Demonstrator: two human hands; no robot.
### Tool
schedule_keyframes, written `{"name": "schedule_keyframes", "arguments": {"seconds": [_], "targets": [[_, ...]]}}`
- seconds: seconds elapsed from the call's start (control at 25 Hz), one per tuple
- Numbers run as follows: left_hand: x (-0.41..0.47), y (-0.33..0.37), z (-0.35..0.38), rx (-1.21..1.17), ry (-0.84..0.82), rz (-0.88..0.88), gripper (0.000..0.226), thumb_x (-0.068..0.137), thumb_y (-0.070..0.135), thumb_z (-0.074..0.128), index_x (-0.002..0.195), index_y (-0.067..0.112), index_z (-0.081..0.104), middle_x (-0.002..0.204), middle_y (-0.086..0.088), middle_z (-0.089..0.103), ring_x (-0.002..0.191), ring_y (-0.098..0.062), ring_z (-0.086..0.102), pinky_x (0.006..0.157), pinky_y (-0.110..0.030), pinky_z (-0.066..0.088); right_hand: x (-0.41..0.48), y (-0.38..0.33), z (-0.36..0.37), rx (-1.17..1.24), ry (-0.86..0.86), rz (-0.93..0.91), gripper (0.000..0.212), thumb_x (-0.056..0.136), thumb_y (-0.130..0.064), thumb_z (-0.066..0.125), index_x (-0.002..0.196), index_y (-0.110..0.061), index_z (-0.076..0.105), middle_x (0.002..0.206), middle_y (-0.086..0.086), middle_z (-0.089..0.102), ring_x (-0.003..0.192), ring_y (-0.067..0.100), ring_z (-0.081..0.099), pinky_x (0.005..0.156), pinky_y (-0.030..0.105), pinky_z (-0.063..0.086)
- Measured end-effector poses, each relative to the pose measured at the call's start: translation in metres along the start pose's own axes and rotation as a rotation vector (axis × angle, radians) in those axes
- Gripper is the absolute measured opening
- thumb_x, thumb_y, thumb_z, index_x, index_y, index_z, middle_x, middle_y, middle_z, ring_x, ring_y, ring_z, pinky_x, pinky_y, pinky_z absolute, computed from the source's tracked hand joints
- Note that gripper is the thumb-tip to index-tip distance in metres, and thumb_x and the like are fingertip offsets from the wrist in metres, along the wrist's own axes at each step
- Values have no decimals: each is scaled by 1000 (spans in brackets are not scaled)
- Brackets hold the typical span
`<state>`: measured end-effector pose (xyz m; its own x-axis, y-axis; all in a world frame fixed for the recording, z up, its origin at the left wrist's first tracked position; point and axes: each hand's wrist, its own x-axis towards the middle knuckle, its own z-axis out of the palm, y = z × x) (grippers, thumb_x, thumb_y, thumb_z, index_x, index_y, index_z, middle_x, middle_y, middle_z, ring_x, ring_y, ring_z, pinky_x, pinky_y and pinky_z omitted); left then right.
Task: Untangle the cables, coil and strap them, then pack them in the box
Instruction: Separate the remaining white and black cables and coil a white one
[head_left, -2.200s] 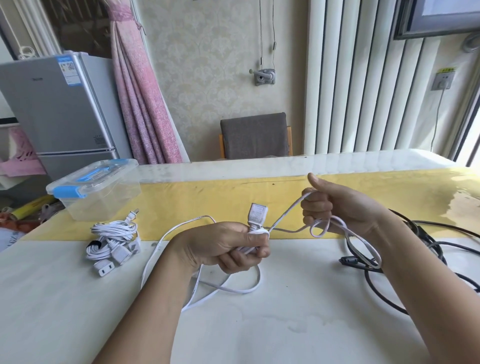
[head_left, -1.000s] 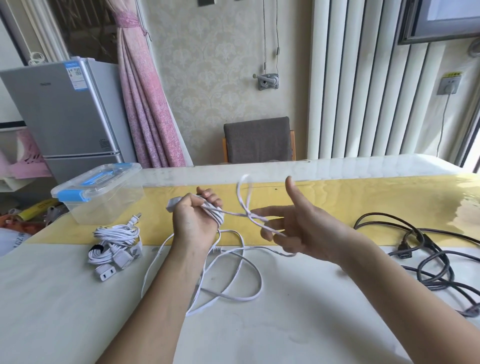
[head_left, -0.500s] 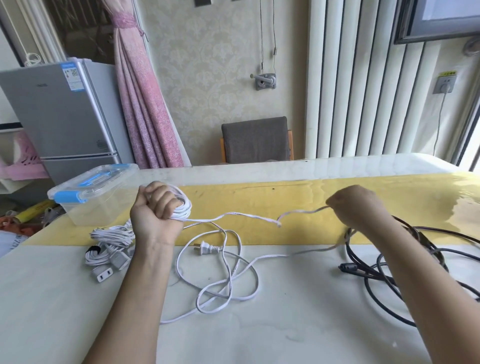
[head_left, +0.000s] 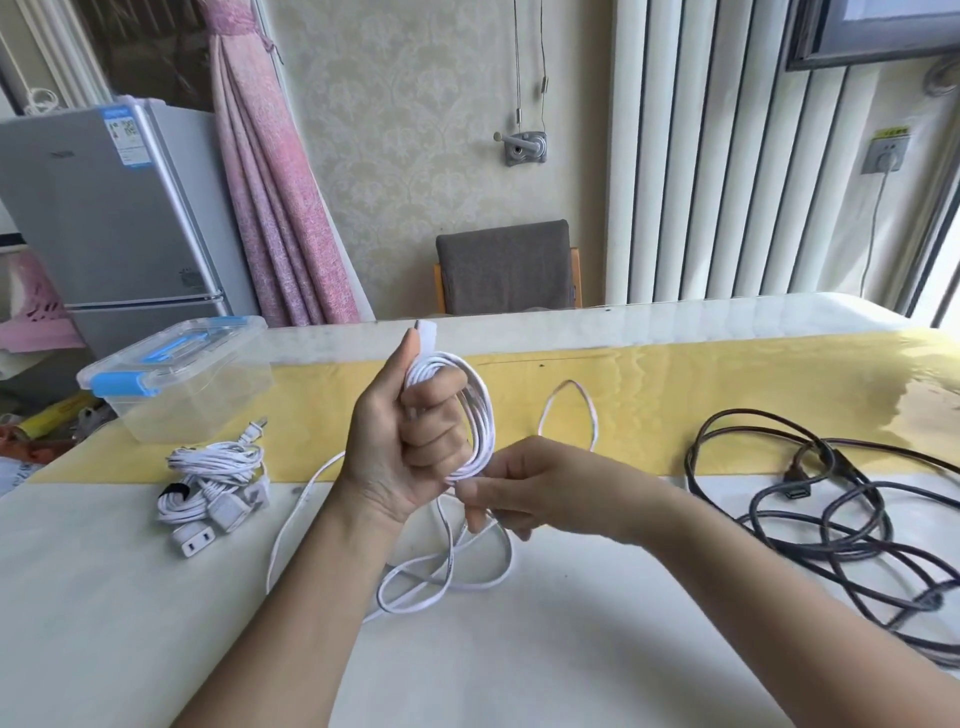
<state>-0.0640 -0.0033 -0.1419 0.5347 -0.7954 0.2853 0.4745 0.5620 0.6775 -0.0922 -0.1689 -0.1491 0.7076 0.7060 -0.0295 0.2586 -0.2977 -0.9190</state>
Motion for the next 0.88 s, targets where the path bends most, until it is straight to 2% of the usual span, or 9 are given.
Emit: {"name": "schedule_keyframes", "arguments": {"seconds": [0.04,0.12,0.24,0.4,0.52,0.6,0.68,0.76,0.88], "targets": [[-2,0,1,-44,-41,-69,42,100,44,36,69,15,36,41,5,18,35,-8,11,37,-23,10,-5,-3,-7,-14,-88,3,28,95,-28,55,72,-14,63,51,-6,33,51,9,32,55,16,35],[-6,-3,4,-31,-131,-216,42,100,45,35,71,14,37,41,7,18,34,-8,11,36,-22,10,-12,-3,-22,-130,-149,13,28,93,-29,59,70,-14,65,53,-4,36,54,10,34,55,15,33],[-12,-6,6,114,-222,-349,42,100,48,32,74,15,37,43,7,18,35,-7,11,36,-21,10,-19,6,-44,-155,-49,89,30,85,-34,67,62,-14,62,53,-5,38,53,11,32,55,18,31],[-12,-7,6,311,-285,-450,43,99,52,30,73,19,38,42,7,18,36,-7,10,36,-21,10,-20,15,-62,105,177,197,38,70,-39,72,46,-18,52,51,-2,23,47,14,18,47,21,20],[-12,-7,2,437,-249,-540,46,95,58,36,69,20,40,40,8,21,35,-4,18,35,-16,16,-20,20,-70,426,19,257,39,75,-40,75,51,-20,51,45,-8,27,34,4,19,36,16,18],[-12,-6,0,582,-114,-546,47,89,64,43,66,24,50,41,13,29,35,-2,22,35,-14,20,-19,26,-79,807,-215,119,24,85,-32,67,72,-13,62,47,-4,45,32,2,29,34,12,33],[-11,-4,1,687,69,-500,49,84,68,47,67,23,57,43,15,33,36,0,22,36,-11,19,-17,25,-82,1105,-370,-47,28,101,-20,43,105,3,59,61,10,61,39,9,36,44,18,44],[-6,-5,3,809,315,-446,53,84,69,43,68,19,55,46,11,30,39,-2,20,36,-13,19,-14,24,-88,1226,-380,-159,36,105,-18,29,118,9,50,69,16,63,43,13,37,44,22,39],[4,-15,-1,926,663,-365,54,92,60,32,80,12,53,51,5,29,42,-7,20,39,-16,18,-16,19,-92,1243,-371,-264,39,106,-23,27,116,4,53,68,13,60,44,12,33,42,23,29]]}}
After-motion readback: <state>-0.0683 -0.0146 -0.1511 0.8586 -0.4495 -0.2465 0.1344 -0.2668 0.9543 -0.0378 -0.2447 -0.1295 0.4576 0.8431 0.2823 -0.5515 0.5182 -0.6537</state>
